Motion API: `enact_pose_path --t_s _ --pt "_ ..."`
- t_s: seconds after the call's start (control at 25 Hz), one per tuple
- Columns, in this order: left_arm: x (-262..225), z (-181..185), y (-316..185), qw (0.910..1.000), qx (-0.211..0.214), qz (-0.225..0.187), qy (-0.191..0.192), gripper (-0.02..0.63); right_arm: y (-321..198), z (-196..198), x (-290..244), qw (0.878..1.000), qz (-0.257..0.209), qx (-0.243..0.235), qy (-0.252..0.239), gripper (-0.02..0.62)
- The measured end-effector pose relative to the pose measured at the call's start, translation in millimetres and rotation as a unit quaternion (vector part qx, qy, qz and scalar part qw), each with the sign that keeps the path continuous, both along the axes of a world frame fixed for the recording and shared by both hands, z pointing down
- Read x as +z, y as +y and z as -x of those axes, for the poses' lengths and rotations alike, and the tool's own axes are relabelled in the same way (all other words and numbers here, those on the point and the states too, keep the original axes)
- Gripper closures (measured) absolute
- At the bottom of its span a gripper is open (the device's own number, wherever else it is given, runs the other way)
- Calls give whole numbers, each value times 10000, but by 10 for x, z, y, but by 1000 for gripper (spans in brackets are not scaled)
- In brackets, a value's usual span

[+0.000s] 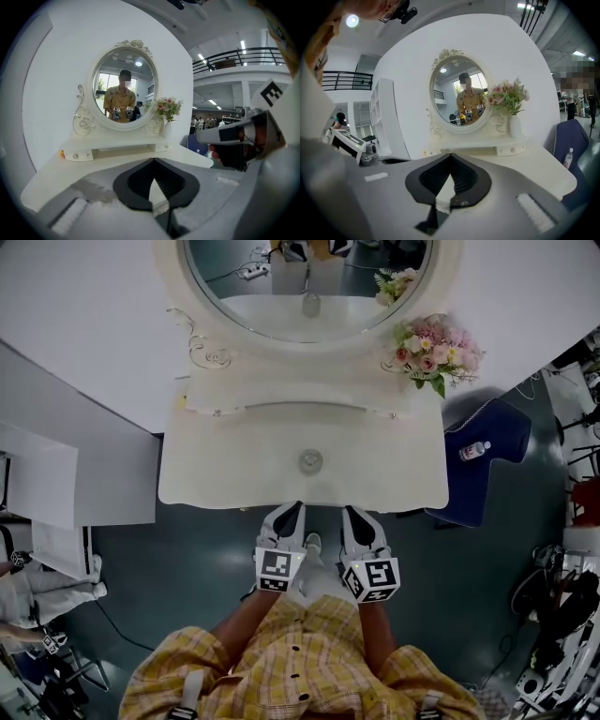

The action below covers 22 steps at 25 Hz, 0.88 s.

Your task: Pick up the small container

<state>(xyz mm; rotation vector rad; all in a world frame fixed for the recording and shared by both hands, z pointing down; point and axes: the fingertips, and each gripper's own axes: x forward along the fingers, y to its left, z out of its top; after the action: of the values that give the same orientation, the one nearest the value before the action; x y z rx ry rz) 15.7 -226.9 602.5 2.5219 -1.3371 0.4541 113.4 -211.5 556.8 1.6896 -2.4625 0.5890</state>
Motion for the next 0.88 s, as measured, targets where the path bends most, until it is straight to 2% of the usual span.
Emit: enact_pose_path --t_s 0.48,0.68,0.88 --pt "526 -116 -311 9987 -324 361 -128 609 -262 -174 229 9998 71 -168 0 594" --pt "671 -167 -404 9981 -406 424 -169 531 -328 -245 270 9998 84 -159 -15 594" --pt "816 -165 -509 9972 -515 478 -239 424 -340 -221 335 9998 133 -166 -39 592"
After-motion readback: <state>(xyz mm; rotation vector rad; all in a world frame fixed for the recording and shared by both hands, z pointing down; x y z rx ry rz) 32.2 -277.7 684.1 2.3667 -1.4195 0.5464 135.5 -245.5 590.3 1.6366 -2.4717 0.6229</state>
